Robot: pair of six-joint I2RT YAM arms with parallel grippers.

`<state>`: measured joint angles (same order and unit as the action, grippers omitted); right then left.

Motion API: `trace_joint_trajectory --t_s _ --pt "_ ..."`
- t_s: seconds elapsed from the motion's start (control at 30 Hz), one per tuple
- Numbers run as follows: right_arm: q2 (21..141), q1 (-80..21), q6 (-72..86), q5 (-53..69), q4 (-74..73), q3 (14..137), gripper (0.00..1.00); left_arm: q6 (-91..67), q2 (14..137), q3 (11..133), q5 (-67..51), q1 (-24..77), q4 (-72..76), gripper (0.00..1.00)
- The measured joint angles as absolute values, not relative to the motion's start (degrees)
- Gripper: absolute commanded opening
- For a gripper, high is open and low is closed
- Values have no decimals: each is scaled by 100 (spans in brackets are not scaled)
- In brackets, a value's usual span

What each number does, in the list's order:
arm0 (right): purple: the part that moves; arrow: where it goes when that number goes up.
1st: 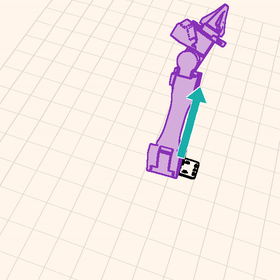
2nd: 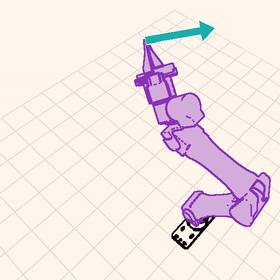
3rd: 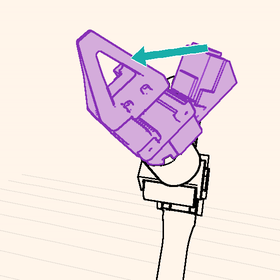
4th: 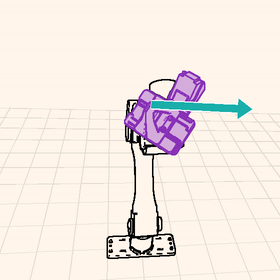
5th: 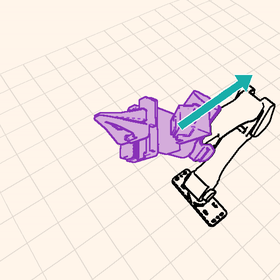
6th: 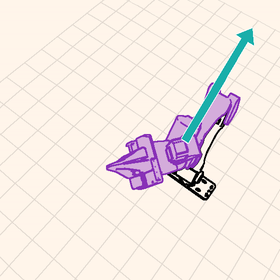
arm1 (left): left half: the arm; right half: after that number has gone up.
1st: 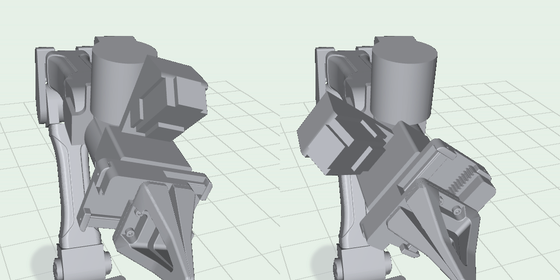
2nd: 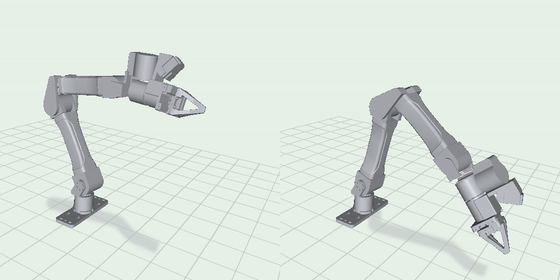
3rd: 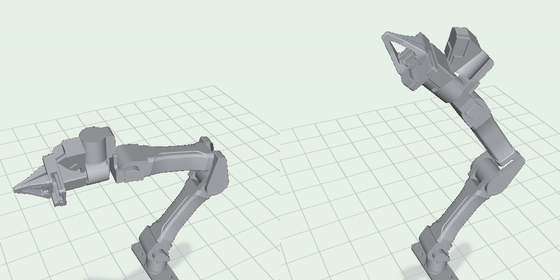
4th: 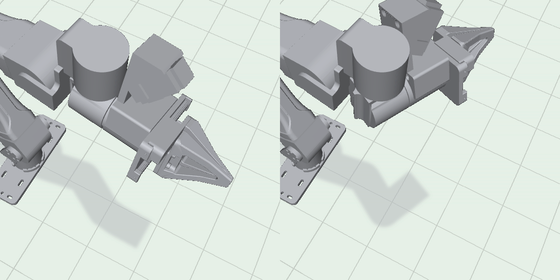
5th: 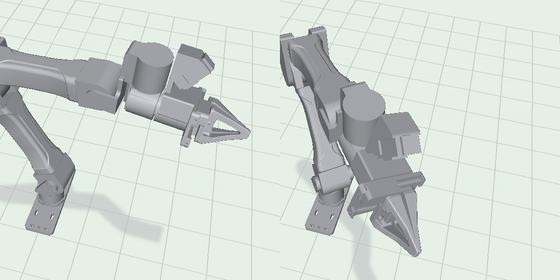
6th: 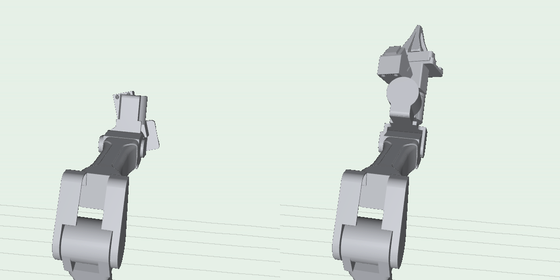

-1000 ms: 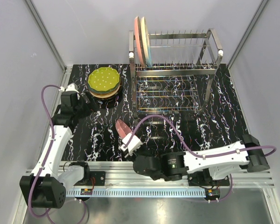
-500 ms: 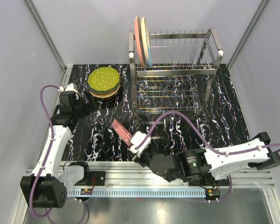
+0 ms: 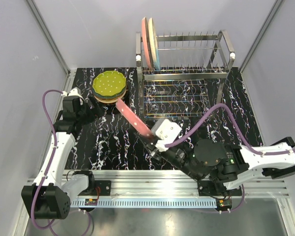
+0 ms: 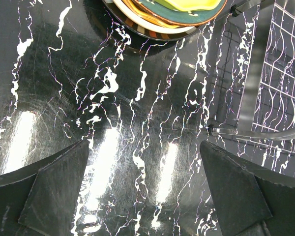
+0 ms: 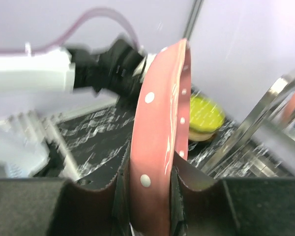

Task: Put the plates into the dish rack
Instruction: Insert the plate into the dish rack

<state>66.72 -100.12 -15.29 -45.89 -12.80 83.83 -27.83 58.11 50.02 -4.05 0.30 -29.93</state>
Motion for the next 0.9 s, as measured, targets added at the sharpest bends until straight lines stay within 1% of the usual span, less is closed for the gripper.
trace_joint_trajectory --t_s 0.2,0.27,0.33,0.47,0.6,0.73,0.83,0.9 --pt "7769 -9961 -3422 -4709 -82 10145 0 -2783 5811 5002 -401 30 -2993 99" --pt "8082 -9791 -3927 -4598 163 10774 0 -2783 5811 5002 -397 30 -2995 99" --pt "8322 -9456 -4244 -4484 296 11340 0 -2783 5806 5002 -390 30 -2991 99" --pt "8807 -8431 -4552 -4453 207 12543 0 -2783 5752 5002 -384 30 -2989 99" --pt "8995 -7413 -4493 -4445 -12 13310 0 -2783 5736 5002 -386 30 -2993 99" --pt "9091 -6292 -3942 -4261 -617 13920 0 -2783 5736 5002 -395 30 -2987 99" --pt "9155 -5546 -3422 -4112 -1072 14075 0 -2783 5736 5002 -399 30 -2987 99" --pt "9203 -4947 -2788 -3671 -1448 14064 0 -2783 5736 5002 -399 30 -2987 99"
